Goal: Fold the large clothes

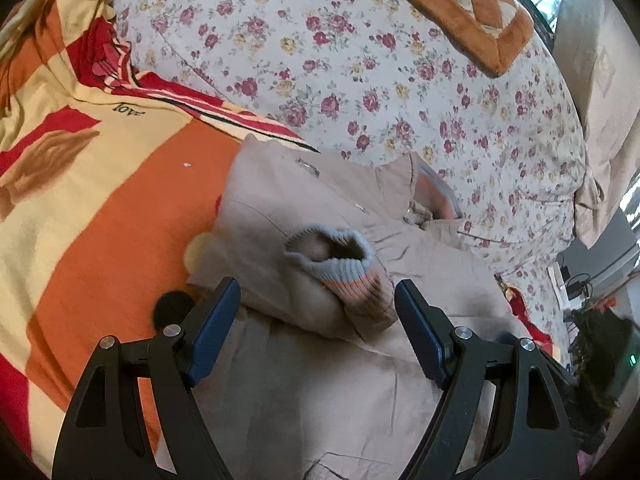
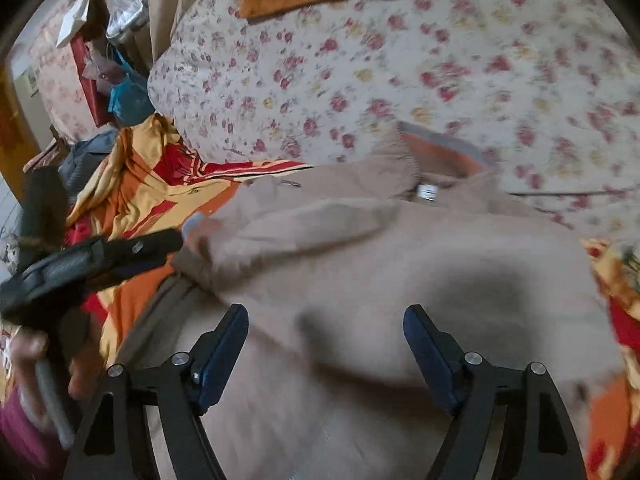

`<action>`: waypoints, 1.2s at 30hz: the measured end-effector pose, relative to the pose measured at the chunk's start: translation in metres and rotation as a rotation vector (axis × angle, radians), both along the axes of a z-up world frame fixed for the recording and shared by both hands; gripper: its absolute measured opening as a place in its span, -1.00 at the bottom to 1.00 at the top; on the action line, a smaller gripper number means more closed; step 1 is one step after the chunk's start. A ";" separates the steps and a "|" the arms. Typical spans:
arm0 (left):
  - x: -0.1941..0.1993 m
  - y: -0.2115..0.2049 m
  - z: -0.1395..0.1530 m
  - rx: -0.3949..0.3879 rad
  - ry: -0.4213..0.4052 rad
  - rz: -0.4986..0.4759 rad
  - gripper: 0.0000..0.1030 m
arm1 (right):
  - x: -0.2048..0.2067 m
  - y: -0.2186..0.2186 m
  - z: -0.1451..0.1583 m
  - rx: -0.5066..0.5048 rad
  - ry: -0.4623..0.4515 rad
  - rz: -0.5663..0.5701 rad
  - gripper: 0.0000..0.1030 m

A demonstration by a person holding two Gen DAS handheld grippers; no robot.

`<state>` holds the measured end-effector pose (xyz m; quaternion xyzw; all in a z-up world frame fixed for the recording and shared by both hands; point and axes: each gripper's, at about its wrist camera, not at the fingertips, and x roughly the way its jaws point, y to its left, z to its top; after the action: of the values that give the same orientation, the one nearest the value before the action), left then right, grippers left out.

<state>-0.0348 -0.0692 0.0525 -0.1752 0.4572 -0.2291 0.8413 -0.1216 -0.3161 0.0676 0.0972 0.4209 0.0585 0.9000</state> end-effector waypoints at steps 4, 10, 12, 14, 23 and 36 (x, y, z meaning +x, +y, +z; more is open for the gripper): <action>0.001 -0.015 -0.002 0.019 -0.017 -0.002 0.55 | -0.053 -0.030 0.008 -0.037 -0.025 -0.081 0.62; 0.007 -0.047 -0.013 0.074 -0.027 -0.050 0.27 | -0.100 -0.087 -0.006 -0.026 -0.012 -0.270 0.69; 0.005 -0.062 -0.012 0.149 -0.049 -0.095 -0.21 | -0.102 -0.099 -0.012 -0.082 0.013 -0.333 0.69; 0.006 -0.070 -0.007 0.180 -0.078 -0.110 -0.43 | -0.102 -0.114 -0.016 -0.100 0.016 -0.370 0.69; 0.037 -0.065 0.048 0.095 -0.114 -0.066 -0.61 | -0.068 -0.154 -0.035 -0.069 0.055 -0.422 -0.27; 0.046 -0.037 0.043 0.119 -0.078 0.008 -0.62 | -0.085 -0.126 -0.022 -0.057 0.075 -0.307 -0.93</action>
<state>0.0112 -0.1062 0.0959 -0.1179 0.4359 -0.2048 0.8684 -0.2068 -0.4419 0.0457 0.1370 0.4361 -0.0954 0.8843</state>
